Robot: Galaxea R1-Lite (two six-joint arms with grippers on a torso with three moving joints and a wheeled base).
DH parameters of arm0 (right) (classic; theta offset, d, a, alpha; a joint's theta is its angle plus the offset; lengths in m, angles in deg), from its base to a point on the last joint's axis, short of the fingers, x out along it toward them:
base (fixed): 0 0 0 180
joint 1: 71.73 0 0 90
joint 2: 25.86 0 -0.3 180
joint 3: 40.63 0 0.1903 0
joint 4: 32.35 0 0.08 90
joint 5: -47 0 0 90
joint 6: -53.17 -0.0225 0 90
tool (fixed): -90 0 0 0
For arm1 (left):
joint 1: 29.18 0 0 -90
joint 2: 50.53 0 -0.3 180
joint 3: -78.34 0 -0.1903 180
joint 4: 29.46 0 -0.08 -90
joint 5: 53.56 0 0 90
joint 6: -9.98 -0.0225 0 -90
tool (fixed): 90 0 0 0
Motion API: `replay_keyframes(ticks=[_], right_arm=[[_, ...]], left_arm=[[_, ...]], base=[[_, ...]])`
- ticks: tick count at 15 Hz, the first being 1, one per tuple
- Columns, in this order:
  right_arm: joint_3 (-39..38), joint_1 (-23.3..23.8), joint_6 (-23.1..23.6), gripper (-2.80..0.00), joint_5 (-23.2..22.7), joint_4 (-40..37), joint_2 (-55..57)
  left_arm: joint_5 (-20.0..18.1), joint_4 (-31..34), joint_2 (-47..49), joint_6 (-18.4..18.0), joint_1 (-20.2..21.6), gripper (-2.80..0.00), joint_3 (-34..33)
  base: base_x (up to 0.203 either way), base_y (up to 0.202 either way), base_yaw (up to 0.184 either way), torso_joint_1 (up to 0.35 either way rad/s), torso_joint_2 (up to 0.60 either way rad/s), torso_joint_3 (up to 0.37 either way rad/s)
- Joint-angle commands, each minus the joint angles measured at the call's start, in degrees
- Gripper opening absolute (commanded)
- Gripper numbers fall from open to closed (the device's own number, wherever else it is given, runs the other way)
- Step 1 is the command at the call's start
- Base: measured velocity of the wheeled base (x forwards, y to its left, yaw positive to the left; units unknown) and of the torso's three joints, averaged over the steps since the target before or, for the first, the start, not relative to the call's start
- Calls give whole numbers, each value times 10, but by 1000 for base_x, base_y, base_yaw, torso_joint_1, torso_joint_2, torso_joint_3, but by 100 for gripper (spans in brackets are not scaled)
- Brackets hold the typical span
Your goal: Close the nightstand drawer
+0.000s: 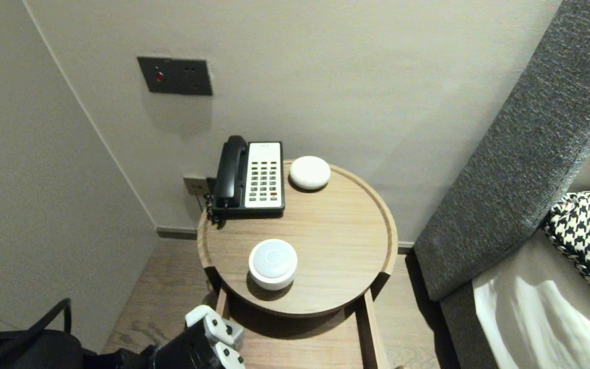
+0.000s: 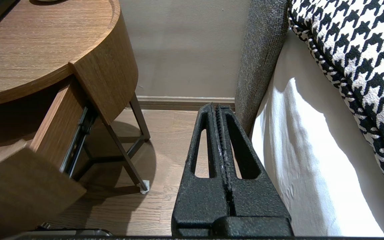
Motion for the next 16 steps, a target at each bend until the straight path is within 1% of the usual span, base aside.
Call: replay_keyframes(ticks=[1,3,9,16], right_arm=[[-23,0,0,-280,0,1,1],[-23,0,0,-280,0,1,1],[-23,0,0,-280,0,1,1],[-23,0,0,-280,0,1,1]], left_arm=[[14,-1,-5,0,17,-280,7],[34,-1,-10,-2,27,-280,13],[35,-1,-8,-4,73,-280,54],[35,-1,6,-3,114,-280,93]], base=[[0,0,0,0,0,0],[0,0,0,0,0,0],[0,0,0,0,0,0],[0,0,0,0,0,0]])
